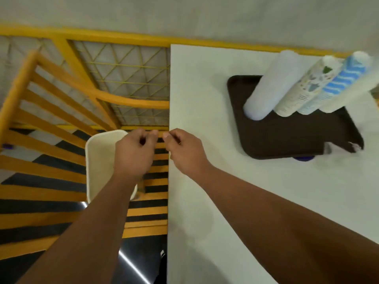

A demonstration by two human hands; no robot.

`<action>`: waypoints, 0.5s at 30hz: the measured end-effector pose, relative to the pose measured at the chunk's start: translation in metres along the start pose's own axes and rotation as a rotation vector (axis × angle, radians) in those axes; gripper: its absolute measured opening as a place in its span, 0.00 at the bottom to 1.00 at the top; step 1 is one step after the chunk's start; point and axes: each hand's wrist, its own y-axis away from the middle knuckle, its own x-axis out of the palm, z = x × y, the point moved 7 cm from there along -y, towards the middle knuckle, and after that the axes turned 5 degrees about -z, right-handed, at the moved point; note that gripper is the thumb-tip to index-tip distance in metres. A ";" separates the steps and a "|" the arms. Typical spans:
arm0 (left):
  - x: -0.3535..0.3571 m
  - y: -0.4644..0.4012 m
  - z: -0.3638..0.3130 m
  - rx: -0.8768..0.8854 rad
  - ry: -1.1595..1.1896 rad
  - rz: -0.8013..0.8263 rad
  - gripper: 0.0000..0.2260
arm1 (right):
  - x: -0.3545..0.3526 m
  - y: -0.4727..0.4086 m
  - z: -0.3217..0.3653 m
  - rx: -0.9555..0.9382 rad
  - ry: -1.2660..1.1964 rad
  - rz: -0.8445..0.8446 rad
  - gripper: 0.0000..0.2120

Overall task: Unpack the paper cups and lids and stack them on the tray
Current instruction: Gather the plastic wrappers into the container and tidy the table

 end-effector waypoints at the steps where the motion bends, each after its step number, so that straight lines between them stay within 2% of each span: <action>1: 0.008 0.012 -0.021 0.056 -0.004 0.013 0.17 | -0.021 0.005 -0.003 -0.027 0.012 -0.033 0.13; 6: 0.080 0.073 -0.113 0.270 0.002 0.090 0.17 | -0.139 0.028 -0.047 -0.087 -0.045 -0.204 0.14; 11: 0.181 0.137 -0.185 0.294 0.009 0.135 0.18 | -0.261 0.050 -0.116 -0.111 -0.042 -0.267 0.12; 15: 0.255 0.181 -0.233 0.307 -0.071 0.205 0.14 | -0.348 0.068 -0.175 -0.135 0.107 -0.291 0.11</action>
